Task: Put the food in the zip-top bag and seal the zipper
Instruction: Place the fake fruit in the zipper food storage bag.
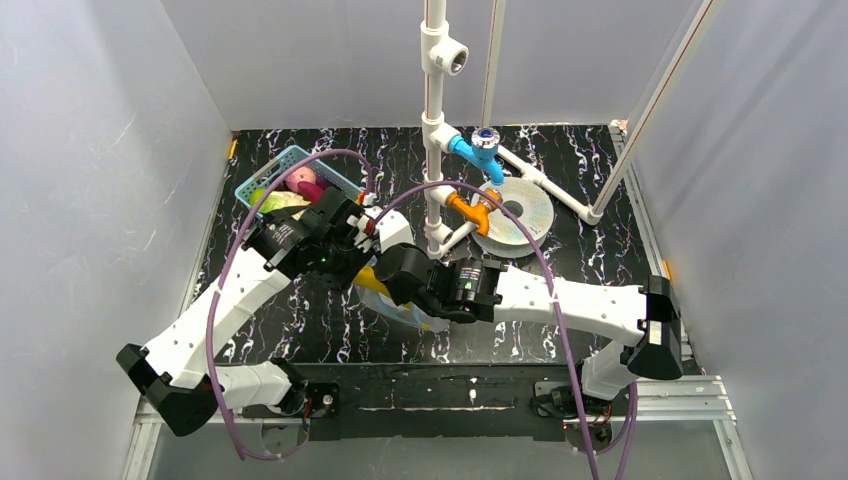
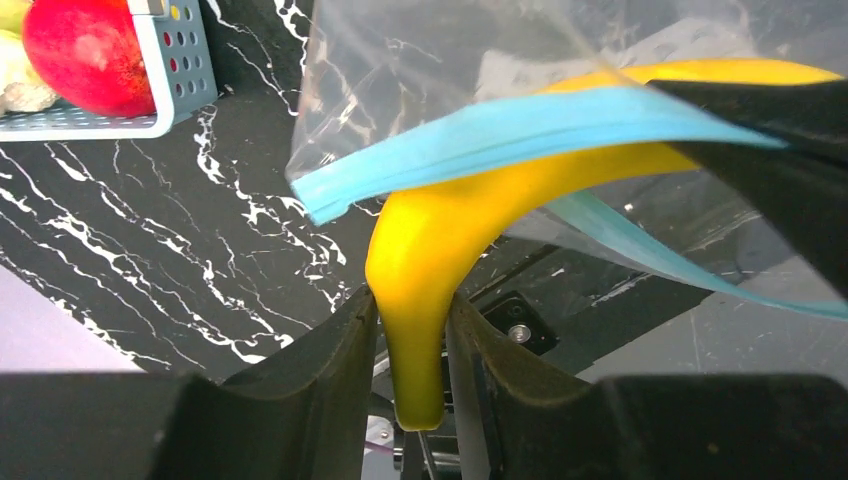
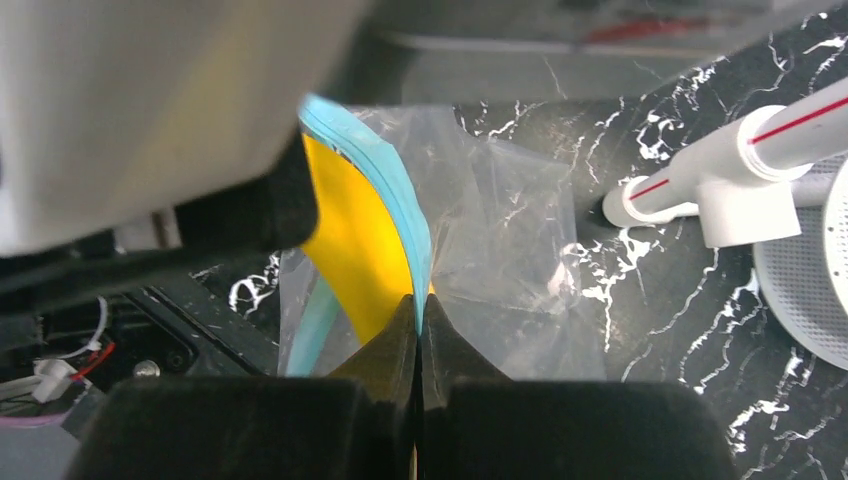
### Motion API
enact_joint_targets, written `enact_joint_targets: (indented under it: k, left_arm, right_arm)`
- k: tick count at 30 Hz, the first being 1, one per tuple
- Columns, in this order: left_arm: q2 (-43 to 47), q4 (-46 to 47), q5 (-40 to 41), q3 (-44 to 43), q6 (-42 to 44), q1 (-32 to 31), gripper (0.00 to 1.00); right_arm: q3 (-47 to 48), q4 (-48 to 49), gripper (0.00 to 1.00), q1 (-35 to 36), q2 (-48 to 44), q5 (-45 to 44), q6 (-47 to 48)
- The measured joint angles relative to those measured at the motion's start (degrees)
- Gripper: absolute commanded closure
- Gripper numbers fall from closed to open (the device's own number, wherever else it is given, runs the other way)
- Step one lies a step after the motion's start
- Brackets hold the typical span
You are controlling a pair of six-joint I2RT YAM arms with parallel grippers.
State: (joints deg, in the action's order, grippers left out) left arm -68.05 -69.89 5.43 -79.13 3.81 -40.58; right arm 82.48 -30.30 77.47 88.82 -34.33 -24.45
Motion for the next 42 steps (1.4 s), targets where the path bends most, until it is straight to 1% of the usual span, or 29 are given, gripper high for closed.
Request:
enact_joint_targets:
  k: [9, 13, 14, 18, 23, 26, 29, 32, 33, 36, 39, 42]
  left_arm:
    - [0.4, 1.0, -5.4, 0.0, -3.1, -0.1, 0.69]
    - [1.9, 3.0, -7.7, 0.5, -5.2, -0.1, 0.69]
    - [2.5, 3.7, -8.1, 0.9, -5.6, -0.1, 0.68]
    - [4.5, 5.8, -9.3, 2.5, -7.4, -0.1, 0.57]
    - [5.1, 6.7, -8.4, 2.9, -9.2, -0.1, 0.51]
    - [7.7, 8.0, -7.5, 3.5, -11.4, -0.1, 0.47]
    - [13.7, 12.9, -5.2, 3.2, -14.3, -0.1, 0.42]
    - [20.7, 16.9, -1.7, 3.2, -17.5, -0.2, 0.33]
    - [22.9, 18.0, 0.0, 3.3, -18.8, -0.2, 0.3]
    - [28.0, 20.5, 6.0, 4.2, -22.0, -0.2, 0.24]
    - [29.6, 21.0, 12.1, 5.2, -24.5, -0.2, 0.22]
    - [27.2, 21.0, 16.1, 5.7, -25.8, -0.2, 0.19]
  right_arm:
    - [-0.6, 3.9, 0.99, -0.2, -0.2, 1.5, -1.5]
    - [-0.9, 5.6, 0.99, -0.3, -1.1, 2.3, -2.5]
    - [-0.9, 5.7, 0.99, -0.3, -1.4, 2.6, -2.7]
    - [-1.0, 6.6, 0.99, -0.4, -1.8, 3.4, -3.3]
    - [-1.6, 7.4, 0.99, -0.4, -2.0, 3.7, -3.6]
    - [-2.1, 8.0, 0.99, -0.3, -2.4, 3.8, -3.9]
    - [-4.0, 5.5, 0.99, -0.5, -2.5, 3.6, -4.4]
    - [-5.2, 1.0, 0.99, -0.6, -2.4, 2.7, -5.0]
    - [-5.2, -0.3, 0.99, -0.6, -2.5, 2.2, -5.0]
    - [-5.5, -2.8, 0.99, -0.6, -3.8, 1.2, -5.1]
    - [-6.4, -4.9, 0.99, -0.6, -7.3, 0.0, -5.0]
    - [-6.6, -7.5, 0.99, -0.6, -10.9, -1.6, -5.2]
